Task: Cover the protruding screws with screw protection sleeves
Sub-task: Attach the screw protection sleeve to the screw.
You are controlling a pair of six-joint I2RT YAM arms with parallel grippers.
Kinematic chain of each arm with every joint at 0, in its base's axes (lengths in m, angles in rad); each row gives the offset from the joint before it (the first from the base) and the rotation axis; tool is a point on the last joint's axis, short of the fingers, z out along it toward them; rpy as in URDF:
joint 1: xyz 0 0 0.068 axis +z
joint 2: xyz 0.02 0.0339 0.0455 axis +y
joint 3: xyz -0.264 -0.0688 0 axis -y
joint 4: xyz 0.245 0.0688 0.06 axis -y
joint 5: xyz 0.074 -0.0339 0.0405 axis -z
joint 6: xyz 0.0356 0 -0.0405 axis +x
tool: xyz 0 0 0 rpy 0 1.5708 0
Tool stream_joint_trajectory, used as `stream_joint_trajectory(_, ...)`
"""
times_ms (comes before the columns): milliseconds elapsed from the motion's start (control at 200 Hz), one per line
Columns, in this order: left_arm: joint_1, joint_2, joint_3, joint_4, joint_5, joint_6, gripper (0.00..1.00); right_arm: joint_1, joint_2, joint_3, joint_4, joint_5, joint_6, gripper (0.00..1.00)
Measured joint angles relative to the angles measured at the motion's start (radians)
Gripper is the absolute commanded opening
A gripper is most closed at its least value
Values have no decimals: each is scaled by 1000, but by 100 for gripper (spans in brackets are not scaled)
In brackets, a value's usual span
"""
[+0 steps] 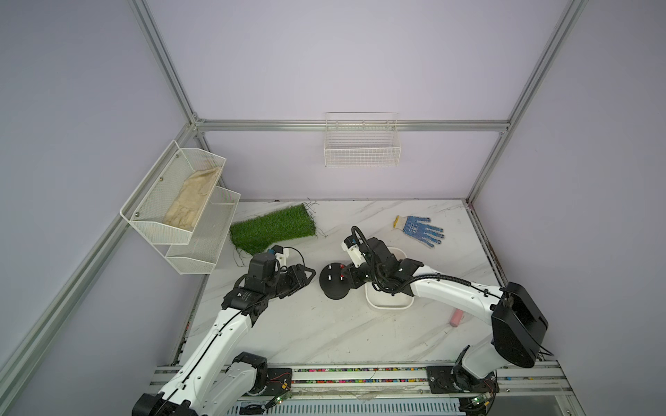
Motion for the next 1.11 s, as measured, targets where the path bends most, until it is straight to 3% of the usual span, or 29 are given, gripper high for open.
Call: stream_joint_trajectory(1105, 0, -5, -27, 14, 0, -3, 56, 32, 0, -10, 15, 54, -46, 6)
